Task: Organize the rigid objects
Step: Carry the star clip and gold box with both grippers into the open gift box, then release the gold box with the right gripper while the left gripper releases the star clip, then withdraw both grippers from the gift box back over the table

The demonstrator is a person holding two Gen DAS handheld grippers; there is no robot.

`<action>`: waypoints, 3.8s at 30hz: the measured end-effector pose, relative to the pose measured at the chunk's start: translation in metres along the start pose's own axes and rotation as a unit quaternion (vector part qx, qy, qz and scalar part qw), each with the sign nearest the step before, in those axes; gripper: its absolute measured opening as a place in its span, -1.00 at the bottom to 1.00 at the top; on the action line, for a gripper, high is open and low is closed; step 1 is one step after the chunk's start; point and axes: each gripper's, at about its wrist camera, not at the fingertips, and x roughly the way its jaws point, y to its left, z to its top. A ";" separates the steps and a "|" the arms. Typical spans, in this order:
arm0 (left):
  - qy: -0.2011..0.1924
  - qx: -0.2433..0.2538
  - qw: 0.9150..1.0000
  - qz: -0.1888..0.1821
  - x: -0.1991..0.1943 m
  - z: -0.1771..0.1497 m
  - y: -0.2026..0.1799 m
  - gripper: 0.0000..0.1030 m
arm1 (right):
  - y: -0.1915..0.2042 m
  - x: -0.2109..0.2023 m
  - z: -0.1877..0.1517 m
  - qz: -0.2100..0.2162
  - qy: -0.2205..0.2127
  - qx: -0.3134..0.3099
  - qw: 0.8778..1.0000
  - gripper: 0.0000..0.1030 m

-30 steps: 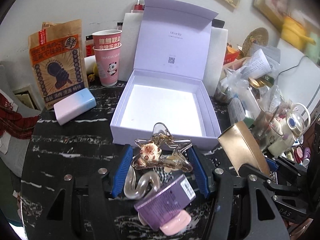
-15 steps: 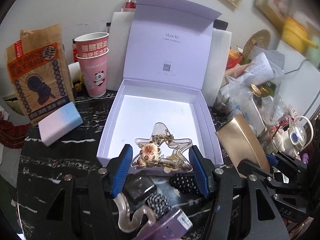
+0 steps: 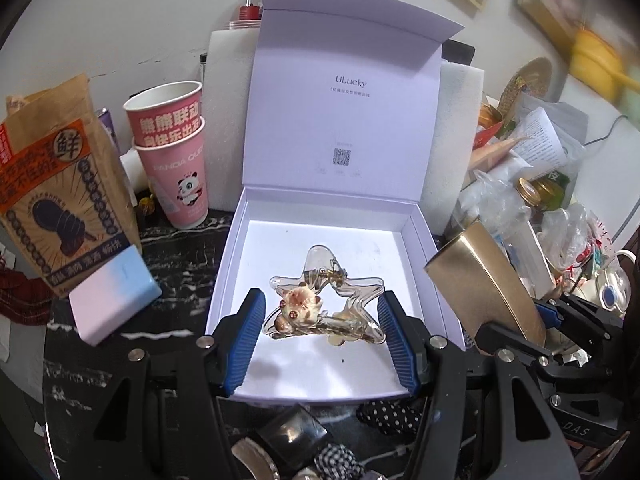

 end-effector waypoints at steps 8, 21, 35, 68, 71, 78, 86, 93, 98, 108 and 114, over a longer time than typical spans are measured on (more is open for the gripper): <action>0.000 0.010 1.000 -0.003 0.014 0.027 -0.002 0.13 | -0.013 0.017 0.027 -0.004 0.010 -0.005 1.000 -0.15; 0.004 0.047 0.999 0.013 0.042 0.063 -0.005 0.13 | -0.023 0.039 0.061 -0.019 0.012 -0.022 1.000 -0.15; 0.037 0.077 0.995 0.046 0.093 0.073 -0.007 0.13 | -0.028 0.078 0.073 -0.034 0.037 -0.040 0.998 -0.15; 0.062 0.094 0.991 0.075 0.134 0.062 -0.010 0.13 | -0.032 0.128 0.068 -0.071 0.079 -0.029 0.994 0.16; 0.062 0.090 0.992 0.070 0.131 0.060 -0.007 0.13 | -0.034 0.122 0.067 -0.078 0.078 -0.026 0.994 0.16; 0.071 0.088 0.992 0.054 0.123 0.062 -0.001 0.14 | -0.034 0.108 0.066 -0.080 0.071 -0.024 0.994 0.16; 0.061 0.076 0.993 0.062 0.106 0.063 0.006 0.14 | -0.036 0.080 0.066 -0.090 0.060 -0.023 0.994 0.16; 0.049 0.079 0.994 0.062 0.084 0.062 -0.003 0.15 | -0.030 0.063 0.064 -0.097 0.049 -0.023 0.994 0.16; 0.032 0.087 0.994 0.064 0.062 0.065 -0.014 0.16 | -0.023 0.048 0.063 -0.100 0.038 -0.026 0.994 0.16; -0.015 0.090 0.994 0.064 0.010 0.058 -0.020 0.85 | -0.006 0.009 0.060 -0.108 0.011 -0.034 0.994 0.23; -0.032 0.092 0.993 0.062 -0.020 0.046 -0.024 0.94 | 0.004 -0.013 0.053 -0.114 0.002 -0.037 0.993 0.33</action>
